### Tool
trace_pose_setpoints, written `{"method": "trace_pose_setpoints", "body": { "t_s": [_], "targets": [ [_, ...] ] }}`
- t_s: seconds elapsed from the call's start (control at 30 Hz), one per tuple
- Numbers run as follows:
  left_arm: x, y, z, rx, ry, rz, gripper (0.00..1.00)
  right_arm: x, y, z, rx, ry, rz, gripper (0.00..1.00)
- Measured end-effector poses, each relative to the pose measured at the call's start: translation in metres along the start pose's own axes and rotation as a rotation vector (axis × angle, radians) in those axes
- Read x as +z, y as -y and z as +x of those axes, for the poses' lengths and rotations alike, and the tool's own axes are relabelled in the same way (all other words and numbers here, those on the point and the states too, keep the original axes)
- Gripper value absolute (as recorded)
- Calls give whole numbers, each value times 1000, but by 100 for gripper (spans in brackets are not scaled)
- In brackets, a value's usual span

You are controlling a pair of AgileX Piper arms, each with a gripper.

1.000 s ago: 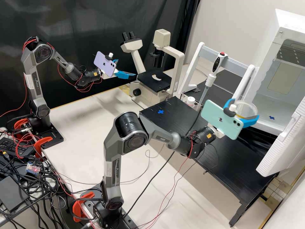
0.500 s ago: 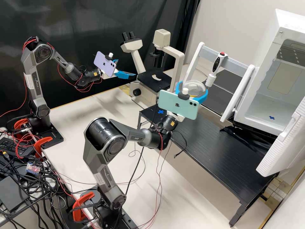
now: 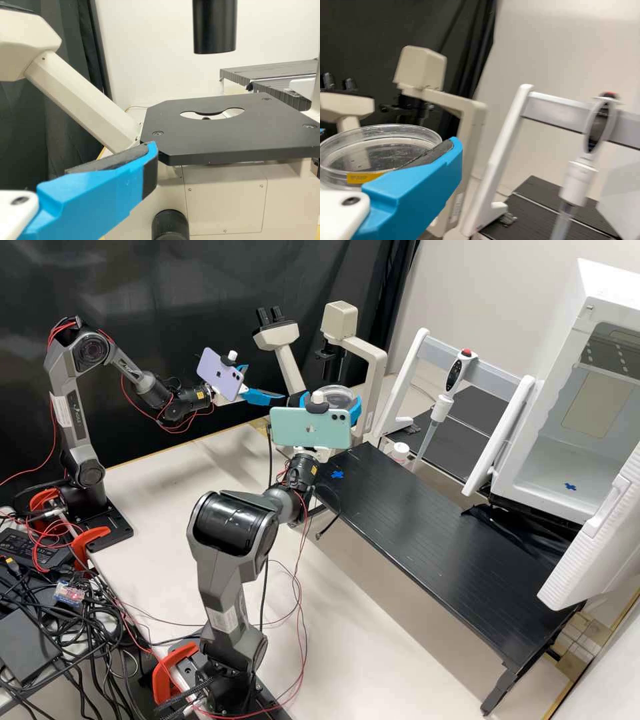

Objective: Move the petri dish to the microscope

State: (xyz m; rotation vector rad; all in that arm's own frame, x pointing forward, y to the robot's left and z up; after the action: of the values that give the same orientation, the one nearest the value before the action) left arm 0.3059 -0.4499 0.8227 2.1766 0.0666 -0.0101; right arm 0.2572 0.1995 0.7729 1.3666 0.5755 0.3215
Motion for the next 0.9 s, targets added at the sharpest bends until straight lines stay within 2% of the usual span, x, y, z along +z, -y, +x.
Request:
{"method": "trace_pose_setpoints", "body": {
  "t_s": [0.23, 0.37, 0.57, 0.83, 0.9],
  "targets": [
    [0, 0, 0, 0, 0, 0, 100, -11, 29, 35, -78, 26, -28, 0],
    [0, 0, 0, 0, 0, 0, 100, -12, 45, 57, -121, 47, -32, 0],
    [0, 0, 0, 0, 0, 0, 100, -3, 63, 90, -162, 112, 11, 0],
    [0, 0, 0, 0, 0, 0, 100, 19, 81, 121, -207, 182, 42, 0],
    [0, 0, 0, 0, 0, 0, 100, 24, 89, 128, -226, 201, 66, 0]
  ]
}}
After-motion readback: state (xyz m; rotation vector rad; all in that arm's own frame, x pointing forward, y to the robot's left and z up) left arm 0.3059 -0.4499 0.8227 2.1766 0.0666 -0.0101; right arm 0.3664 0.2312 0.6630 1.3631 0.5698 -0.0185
